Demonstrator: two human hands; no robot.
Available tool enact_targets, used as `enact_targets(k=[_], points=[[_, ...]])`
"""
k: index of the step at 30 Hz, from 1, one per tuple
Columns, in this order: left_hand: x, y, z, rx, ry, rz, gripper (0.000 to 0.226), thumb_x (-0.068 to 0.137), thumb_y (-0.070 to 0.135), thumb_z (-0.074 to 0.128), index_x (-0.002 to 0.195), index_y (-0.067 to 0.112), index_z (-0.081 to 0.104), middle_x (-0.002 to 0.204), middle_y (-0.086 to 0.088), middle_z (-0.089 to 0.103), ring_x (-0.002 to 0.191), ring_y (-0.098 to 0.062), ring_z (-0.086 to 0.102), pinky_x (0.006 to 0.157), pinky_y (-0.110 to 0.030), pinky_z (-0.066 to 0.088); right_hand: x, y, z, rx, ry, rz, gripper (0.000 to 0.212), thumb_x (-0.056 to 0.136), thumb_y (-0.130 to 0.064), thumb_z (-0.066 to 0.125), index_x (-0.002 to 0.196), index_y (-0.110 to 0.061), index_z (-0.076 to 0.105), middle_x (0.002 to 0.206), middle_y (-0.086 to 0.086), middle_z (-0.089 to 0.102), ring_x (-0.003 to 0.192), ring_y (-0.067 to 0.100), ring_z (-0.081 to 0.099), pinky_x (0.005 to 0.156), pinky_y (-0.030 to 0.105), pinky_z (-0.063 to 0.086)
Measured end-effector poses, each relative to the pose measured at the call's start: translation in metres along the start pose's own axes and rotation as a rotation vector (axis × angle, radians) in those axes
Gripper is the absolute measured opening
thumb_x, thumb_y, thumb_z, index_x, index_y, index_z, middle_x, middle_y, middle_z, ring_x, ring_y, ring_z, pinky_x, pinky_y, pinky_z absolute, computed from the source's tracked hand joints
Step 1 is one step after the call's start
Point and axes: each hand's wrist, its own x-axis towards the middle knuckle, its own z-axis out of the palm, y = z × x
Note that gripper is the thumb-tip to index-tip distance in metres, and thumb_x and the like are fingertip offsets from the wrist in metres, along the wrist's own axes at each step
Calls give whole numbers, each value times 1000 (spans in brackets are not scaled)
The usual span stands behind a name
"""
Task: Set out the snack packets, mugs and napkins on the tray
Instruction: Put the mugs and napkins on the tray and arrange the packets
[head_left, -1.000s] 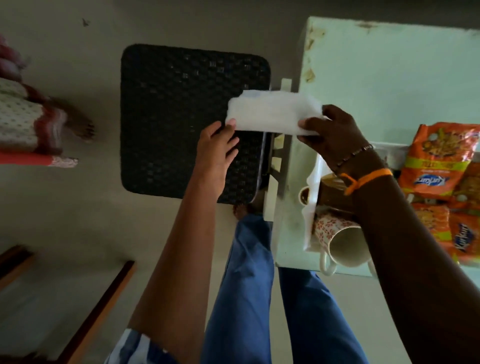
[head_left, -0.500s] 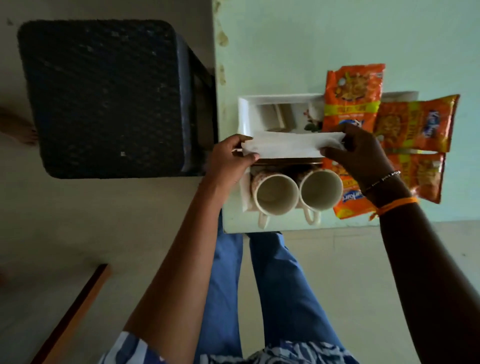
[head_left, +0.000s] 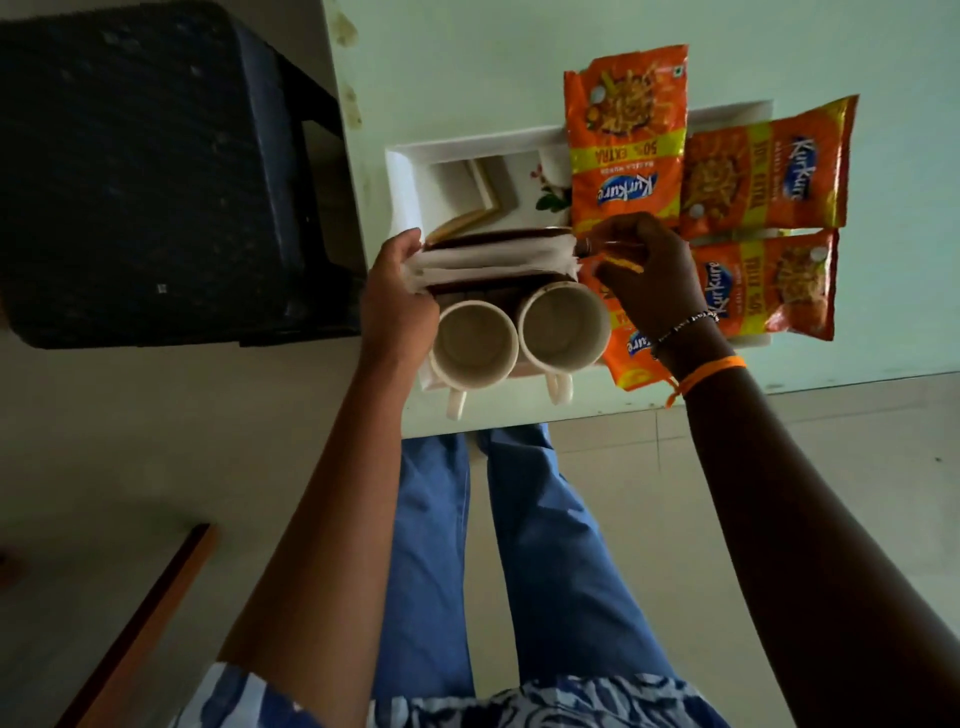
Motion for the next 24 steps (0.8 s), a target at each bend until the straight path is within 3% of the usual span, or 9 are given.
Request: enact_targets(k=[3,8,12,15,17,19,22,24], points=[[-10,14,6,-18,48,58,65,74,-18,35,129,14,50,134,-1,53,125,-10,45,108,-22,34,5,9,-13,-1,54,42,25,80,1,61,105,1,59,112,17,65,100,19,61,87,32,51],[-10,51,35,4,51,207,47,76,-10,39,115,10,58,122,-4,61,110,-5,51,92,-9,35,27,19,-28,-35,154,152,31,82,-8,60,113,-7,57,114,8,63,96,13,55,82,25,46],[8,80,69,87,32,299,35,82,-3,42,109,9,61,120,-6,62,113,-14,53,89,-16,37,45,29,-31,1,49,306,35,82,-8,58,115,1,52,100,9,55,89,18,49,76,31,43],[29,89,90,229,-50,207,33,84,2,42,112,11,59,124,-7,59,116,-21,52,86,-21,38,50,34,-28,184,11,343,28,84,0,54,111,6,50,96,13,53,85,21,50,77,35,44],[37,92,104,346,-167,126,35,86,7,42,118,13,53,127,-8,58,117,-25,52,95,-30,42,53,33,-25,222,6,371,13,85,3,51,92,-8,54,90,7,54,90,21,50,87,36,45],[40,94,113,403,-253,93,38,87,10,45,125,16,48,130,-7,56,118,-26,52,101,-40,42,55,30,-20,334,28,379,24,83,7,51,76,-16,49,81,2,54,91,23,50,94,41,45],[41,96,119,411,-281,127,44,90,11,47,132,21,43,136,-4,52,122,-23,50,95,-32,42,55,26,-16,451,40,369,22,81,12,51,96,-4,50,87,7,57,97,27,53,90,40,46],[41,98,118,453,-245,147,46,90,12,46,135,22,40,139,-4,50,127,-24,46,103,-35,37,55,28,-19,458,-4,340,29,82,10,51,111,4,50,103,14,61,104,31,56,95,41,47]])
